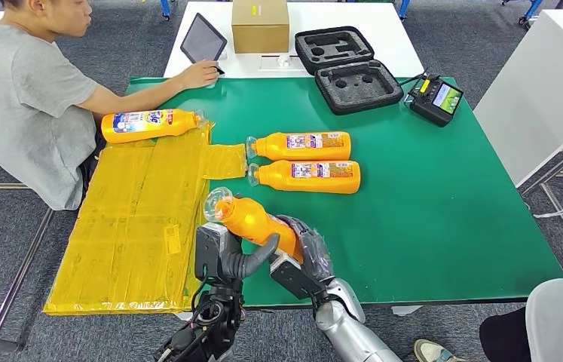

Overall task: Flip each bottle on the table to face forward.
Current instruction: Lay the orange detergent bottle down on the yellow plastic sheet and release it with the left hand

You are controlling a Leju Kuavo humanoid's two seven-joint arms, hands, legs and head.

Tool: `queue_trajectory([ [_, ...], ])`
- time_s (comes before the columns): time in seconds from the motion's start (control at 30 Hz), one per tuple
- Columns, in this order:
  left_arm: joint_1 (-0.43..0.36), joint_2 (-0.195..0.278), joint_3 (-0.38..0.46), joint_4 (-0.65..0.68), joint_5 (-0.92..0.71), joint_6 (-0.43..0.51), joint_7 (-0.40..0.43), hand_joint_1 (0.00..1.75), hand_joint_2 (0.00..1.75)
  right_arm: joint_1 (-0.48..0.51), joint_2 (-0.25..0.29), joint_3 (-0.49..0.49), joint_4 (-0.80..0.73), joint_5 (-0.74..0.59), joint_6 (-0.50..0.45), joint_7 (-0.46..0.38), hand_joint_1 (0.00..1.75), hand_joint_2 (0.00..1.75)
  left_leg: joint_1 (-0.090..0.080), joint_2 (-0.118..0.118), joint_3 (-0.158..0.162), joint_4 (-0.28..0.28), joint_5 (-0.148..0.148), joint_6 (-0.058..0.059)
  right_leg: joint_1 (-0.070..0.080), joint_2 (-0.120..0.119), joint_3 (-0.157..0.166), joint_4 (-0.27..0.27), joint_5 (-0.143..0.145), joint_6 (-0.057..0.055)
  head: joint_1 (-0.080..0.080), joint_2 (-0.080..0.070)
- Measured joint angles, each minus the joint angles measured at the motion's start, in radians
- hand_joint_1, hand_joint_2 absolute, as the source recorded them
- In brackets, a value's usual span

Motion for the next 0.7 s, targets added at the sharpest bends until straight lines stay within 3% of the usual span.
queue_trajectory([
  [0.53,0.007,-0.008,0.012,0.0,-0.06,0.038,-0.003,0.0,1.75,-0.025,0.004,0.056,0.028,-0.025,-0.02,0.008,1.72,1.75,0.0,0.0,0.0,0.0,0.0,0.0,0.0,0.0,0.0,0.0,0.0,0.0,0.0,0.0],
  [0.57,0.008,-0.008,0.015,-0.001,-0.064,0.038,-0.003,0.07,1.75,-0.027,0.004,0.06,0.031,-0.025,-0.022,0.01,1.69,1.75,0.0,0.0,0.0,0.0,0.0,0.0,0.0,0.0,0.0,0.0,0.0,0.0,0.0,0.0],
  [0.67,0.008,-0.009,0.025,-0.003,-0.072,0.035,-0.004,0.83,1.75,-0.034,0.005,0.071,0.039,-0.025,-0.027,0.012,1.54,1.75,0.0,0.0,0.0,0.0,0.0,0.0,0.0,0.0,0.0,0.0,0.0,0.0,0.0,0.0],
  [0.7,0.008,-0.01,0.028,-0.003,-0.073,0.033,-0.004,1.12,1.75,-0.035,0.005,0.074,0.042,-0.025,-0.03,0.013,1.4,1.75,0.0,0.0,0.0,0.0,0.0,0.0,0.0,0.0,0.0,0.0,0.0,0.0,0.0,0.0],
])
